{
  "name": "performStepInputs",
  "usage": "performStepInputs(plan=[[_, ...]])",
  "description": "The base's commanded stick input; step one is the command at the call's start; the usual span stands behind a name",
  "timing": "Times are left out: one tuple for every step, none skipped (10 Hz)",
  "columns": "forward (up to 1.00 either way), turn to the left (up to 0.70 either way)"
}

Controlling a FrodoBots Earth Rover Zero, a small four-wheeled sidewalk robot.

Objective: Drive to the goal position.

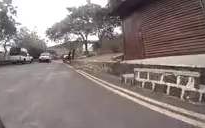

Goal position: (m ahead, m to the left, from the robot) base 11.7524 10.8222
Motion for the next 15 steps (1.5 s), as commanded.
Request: performStepInputs(plan=[[0.7, 0.0], [0.7, 0.0], [0.7, 0.0], [0.7, 0.0], [0.53, 0.0], [0.24, 0.0], [0.0, 0.0], [0.0, 0.0], [0.0, 0.0], [0.0, 0.0], [0.0, 0.0], [0.0, 0.11], [0.0, 0.31], [0.0, 0.45], [0.0, 0.45]])
